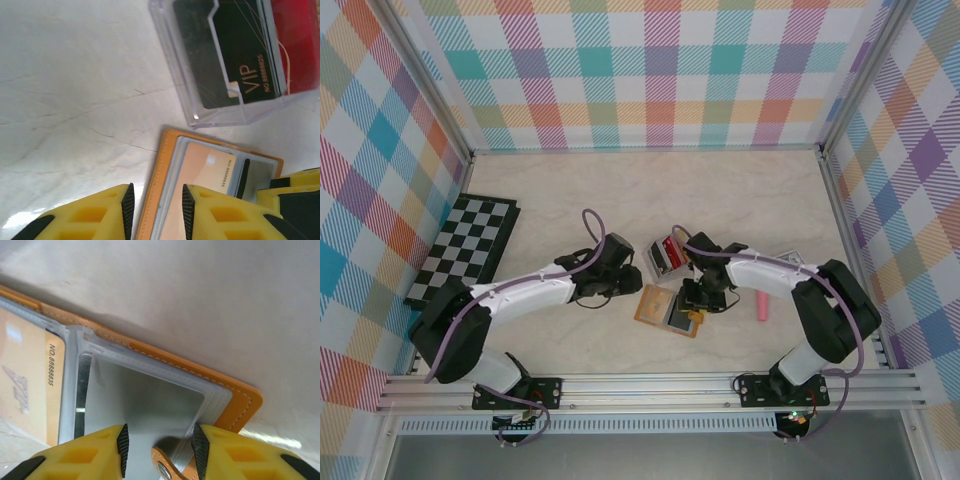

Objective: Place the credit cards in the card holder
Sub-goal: Move the card holder to the bottom-center of the table, then pick up the credit card from the storage box.

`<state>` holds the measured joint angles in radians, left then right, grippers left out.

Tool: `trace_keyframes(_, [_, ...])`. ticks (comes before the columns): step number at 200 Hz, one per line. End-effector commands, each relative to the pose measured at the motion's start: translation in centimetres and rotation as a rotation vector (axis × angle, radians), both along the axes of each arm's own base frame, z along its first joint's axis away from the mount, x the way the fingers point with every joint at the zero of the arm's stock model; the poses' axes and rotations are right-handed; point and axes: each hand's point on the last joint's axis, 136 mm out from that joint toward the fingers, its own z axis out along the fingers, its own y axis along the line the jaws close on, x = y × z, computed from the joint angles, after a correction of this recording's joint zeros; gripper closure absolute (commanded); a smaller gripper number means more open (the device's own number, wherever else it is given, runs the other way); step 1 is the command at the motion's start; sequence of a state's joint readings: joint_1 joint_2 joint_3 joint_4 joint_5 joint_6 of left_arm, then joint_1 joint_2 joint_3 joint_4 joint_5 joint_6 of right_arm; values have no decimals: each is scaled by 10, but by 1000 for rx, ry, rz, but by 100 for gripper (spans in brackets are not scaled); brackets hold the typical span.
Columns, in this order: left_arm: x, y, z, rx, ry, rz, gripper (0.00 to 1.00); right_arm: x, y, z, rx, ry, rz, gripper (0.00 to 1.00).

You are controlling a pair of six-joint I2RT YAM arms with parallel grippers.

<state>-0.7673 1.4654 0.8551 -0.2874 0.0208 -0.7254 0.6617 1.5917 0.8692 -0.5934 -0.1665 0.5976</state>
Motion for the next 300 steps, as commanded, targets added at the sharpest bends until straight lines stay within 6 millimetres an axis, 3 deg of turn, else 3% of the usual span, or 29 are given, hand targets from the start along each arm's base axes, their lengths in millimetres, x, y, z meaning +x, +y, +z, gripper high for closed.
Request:
trace_keyframes(1, [1, 21, 0, 28, -4, 67, 67, 14, 23, 5, 65, -62, 99, 60])
trace_keyframes(24, [5, 25, 2, 12, -2, 93, 67, 23, 27, 9, 75, -111, 133, 60])
trace_keyframes(62, [14, 22, 2, -32, 19, 104, 65, 31, 5, 31, -9, -220, 126, 54])
trace_keyframes(78, [27, 10, 8, -98, 19, 99, 63, 37, -10, 47, -34, -267, 80, 50])
trace_keyframes(105, [50, -8, 18, -250, 28, 127, 57, 59, -27, 83, -25, -357, -1, 51])
trace_keyframes(126, [65, -21, 21, -289, 49, 117, 54, 80, -23, 106, 1, -410, 17, 55])
trace_keyframes(144, [76, -32, 17, -311, 72, 121, 52, 97, -16, 114, -18, -432, 51, 58])
trace_keyframes(184, [93, -42, 3, -307, 103, 158, 53, 126, 5, 117, -19, -438, 123, 64])
trace_keyframes(212, [97, -43, -9, -279, 127, 170, 58, 131, 17, 112, -14, -418, 167, 64])
trace_keyframes(228, [97, -43, -15, -273, 138, 171, 61, 138, 6, 107, -102, -428, 145, 67])
trace_keyframes(251, [96, -42, -23, -252, 149, 169, 63, 150, -15, 110, -227, -485, 114, 61])
trace_keyframes(300, [97, -44, -40, -223, 178, 150, 72, 157, -14, 96, -247, -436, 141, 59])
